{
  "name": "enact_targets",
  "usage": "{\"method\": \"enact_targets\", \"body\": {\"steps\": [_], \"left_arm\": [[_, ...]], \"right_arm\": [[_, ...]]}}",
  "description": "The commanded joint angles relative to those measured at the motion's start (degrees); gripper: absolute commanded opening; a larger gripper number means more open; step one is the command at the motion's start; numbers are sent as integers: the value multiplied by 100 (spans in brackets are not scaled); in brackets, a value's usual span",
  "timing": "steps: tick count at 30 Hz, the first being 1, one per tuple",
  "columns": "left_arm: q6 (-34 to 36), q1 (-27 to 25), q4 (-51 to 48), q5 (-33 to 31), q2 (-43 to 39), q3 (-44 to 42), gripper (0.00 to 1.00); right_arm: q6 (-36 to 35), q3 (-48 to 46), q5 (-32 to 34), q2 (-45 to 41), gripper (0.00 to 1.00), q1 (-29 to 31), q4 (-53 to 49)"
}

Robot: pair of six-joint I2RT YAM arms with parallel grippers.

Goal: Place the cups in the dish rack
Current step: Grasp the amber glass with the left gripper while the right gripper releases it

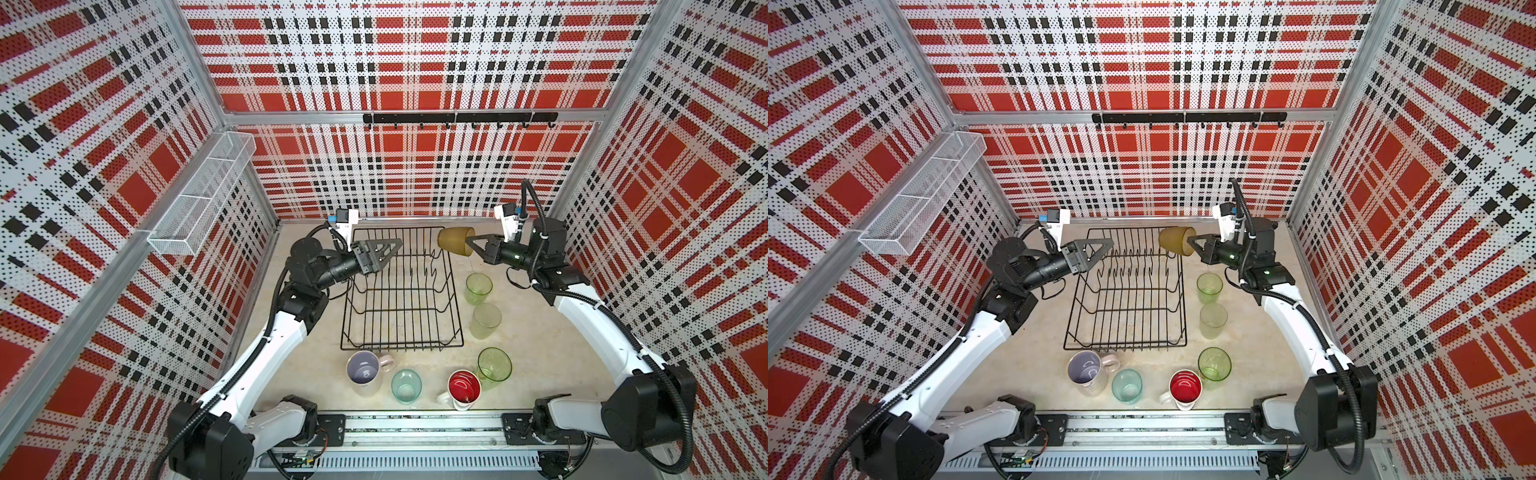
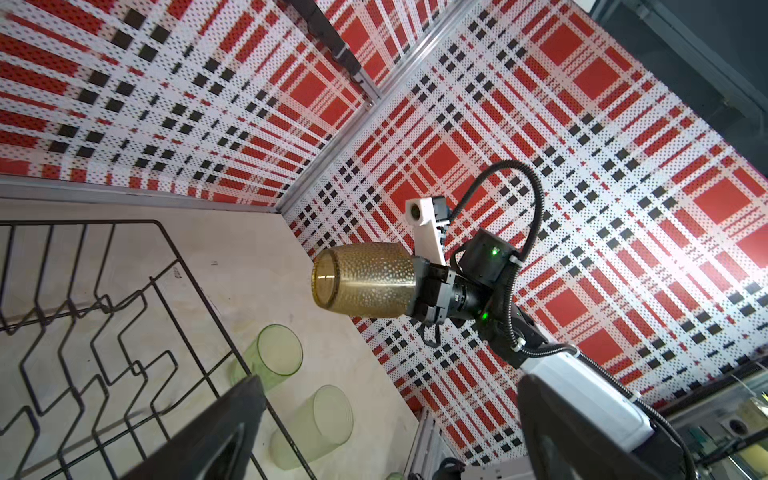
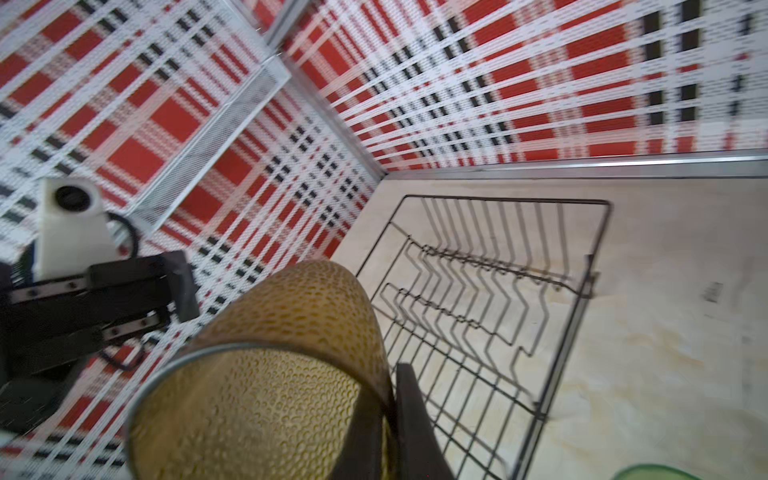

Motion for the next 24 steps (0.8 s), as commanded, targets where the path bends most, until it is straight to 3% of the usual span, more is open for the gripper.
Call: {"method": "enact_targets", "body": {"steps": [1,4,9,15,24], "left_arm": [[38,-210,352,339,196,166,98],[40,-385,568,491,313,172,98],[-368,-584,1385,998,407,32,98],[-500,-655,1554,1152,454,-50,100],[-579,-653,1615,1233,514,-151,89]], "right_arm": [[201,202,-823,-124,0,301,486],[677,154,-1236,-81,0,552,1030],[697,249,-1409,-20,0,865,1187],[839,382,-1659,213,0,1055,1297],[1101,416,-1677,405,0,1167,1572]]}}
